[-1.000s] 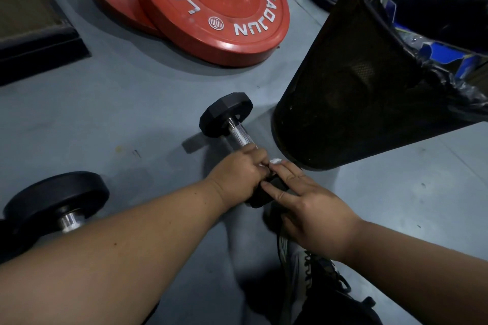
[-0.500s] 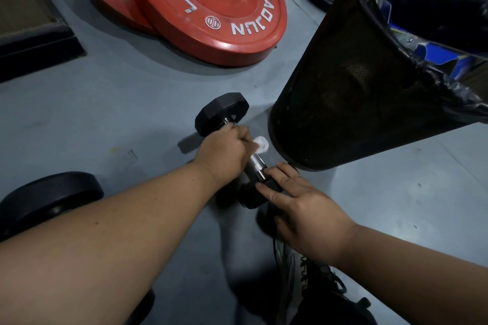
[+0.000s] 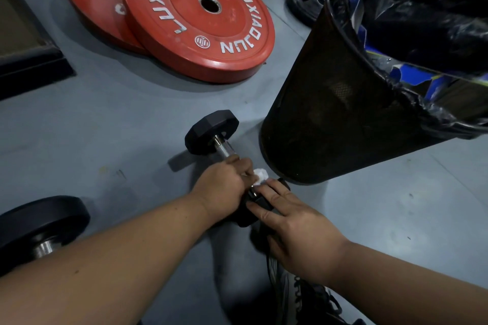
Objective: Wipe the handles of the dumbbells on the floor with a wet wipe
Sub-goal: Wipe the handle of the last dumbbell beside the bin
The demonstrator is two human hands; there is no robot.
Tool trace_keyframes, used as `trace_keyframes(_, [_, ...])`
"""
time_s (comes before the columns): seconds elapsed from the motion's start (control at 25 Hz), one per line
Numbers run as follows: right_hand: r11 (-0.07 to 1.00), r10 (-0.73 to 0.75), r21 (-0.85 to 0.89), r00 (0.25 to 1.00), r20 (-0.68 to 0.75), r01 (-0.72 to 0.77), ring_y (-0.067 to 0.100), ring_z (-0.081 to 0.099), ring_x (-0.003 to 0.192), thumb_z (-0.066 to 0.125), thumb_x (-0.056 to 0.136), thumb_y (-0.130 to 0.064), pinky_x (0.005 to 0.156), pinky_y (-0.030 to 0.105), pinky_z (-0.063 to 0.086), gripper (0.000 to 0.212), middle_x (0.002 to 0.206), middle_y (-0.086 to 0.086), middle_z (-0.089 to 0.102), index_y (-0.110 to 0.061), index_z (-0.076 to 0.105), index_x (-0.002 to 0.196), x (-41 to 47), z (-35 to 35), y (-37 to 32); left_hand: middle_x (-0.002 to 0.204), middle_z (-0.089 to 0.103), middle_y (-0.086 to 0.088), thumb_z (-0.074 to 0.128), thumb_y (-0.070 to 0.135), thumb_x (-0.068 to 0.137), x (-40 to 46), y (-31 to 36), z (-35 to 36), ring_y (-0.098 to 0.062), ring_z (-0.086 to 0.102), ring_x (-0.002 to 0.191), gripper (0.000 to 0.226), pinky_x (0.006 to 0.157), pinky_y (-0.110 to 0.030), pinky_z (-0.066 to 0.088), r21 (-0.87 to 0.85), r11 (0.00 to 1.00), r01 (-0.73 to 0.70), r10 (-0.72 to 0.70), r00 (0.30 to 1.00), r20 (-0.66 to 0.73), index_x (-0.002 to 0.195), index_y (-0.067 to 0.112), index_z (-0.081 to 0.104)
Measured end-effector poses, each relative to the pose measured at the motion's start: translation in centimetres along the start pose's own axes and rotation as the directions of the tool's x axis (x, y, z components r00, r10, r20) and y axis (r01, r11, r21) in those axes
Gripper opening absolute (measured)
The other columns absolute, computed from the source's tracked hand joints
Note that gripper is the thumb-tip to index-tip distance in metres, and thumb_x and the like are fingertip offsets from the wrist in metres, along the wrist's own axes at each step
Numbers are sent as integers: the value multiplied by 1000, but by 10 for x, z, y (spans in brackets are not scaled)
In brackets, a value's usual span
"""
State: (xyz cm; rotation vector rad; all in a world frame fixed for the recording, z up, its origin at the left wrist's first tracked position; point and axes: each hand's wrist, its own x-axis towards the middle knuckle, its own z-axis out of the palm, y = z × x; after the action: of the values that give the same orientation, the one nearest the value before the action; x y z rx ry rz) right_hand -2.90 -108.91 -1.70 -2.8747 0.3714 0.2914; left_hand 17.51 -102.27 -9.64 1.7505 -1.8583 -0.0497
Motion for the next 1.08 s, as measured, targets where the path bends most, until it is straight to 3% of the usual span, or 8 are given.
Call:
trace_keyframes(0.16, [1000, 9, 7, 1000, 9, -9, 26, 10, 156, 42, 87, -32, 109, 45, 46, 66, 166, 5, 23, -29, 41, 152, 1, -1, -2, 83, 62, -3, 56, 17, 83, 11, -11, -6, -30, 54, 70, 17, 61, -40, 47, 95, 995, -22, 21, 1000, 11, 81, 19, 73])
trace_keyframes(0.28, [1000, 19, 22, 1000, 4, -19, 27, 14, 155, 40, 86, -33, 105, 46, 49, 65, 164, 5, 25, -29, 42, 151, 1, -1, -3, 85, 64, 0, 62, 19, 80, 18, -24, -17, -31, 53, 72, 15, 58, -40, 47, 105, 982, 155, -152, 988, -38, 83, 22, 76])
trace_keyframes(0.36, [1000, 13, 13, 1000, -3, -13, 27, 15, 155, 39, 86, -33, 105, 46, 50, 65, 163, 6, 27, -28, 43, 150, 1, -3, -3, 89, 64, 2, 64, 19, 78, 18, -27, -20, -31, 54, 76, 16, 60, -41, 49, 79, 979, 186, -184, 982, -38, 87, 22, 77])
trace_keyframes(0.56, [1000, 6, 3, 1000, 3, -6, 29, 14, 155, 35, 86, -34, 109, 46, 46, 66, 164, 7, 27, -27, 43, 151, 1, -3, -2, 87, 63, -4, 48, 22, 89, 11, -15, -10, -32, 55, 76, 29, 60, -41, 49, 68, 993, 99, -97, 995, -37, 85, 12, 75])
trace_keyframes(0.68, [1000, -2, 6, 1000, 4, 2, 26, 6, 156, 35, 88, -33, 111, 44, 43, 66, 166, 6, 22, -27, 41, 153, 1, -4, -3, 83, 62, -5, 48, 18, 84, 9, -1, -2, -29, 56, 72, 26, 60, -40, 49, 55, 998, 4, -4, 1000, -1, 82, 14, 74])
trace_keyframes(0.88, [1000, -3, 7, 1000, -12, 3, 24, 4, 157, 39, 88, -31, 112, 42, 43, 65, 167, 3, 20, -28, 40, 153, 0, -4, -5, 80, 62, -2, 46, 23, 85, 9, 10, 0, -25, 56, 71, 31, 58, -37, 50, -8, 1000, -3, 3, 1000, 13, 79, 12, 74])
trace_keyframes(1.08, [1000, -5, -7, 1000, 4, 5, 22, 4, 157, 47, 89, -32, 110, 40, 45, 66, 167, 2, 19, -32, 36, 154, 0, -2, -2, 79, 61, 3, 55, 22, 86, 12, -1, -3, -24, 54, 70, 20, 59, -35, 48, 31, 999, 34, -34, 999, 17, 78, 20, 73])
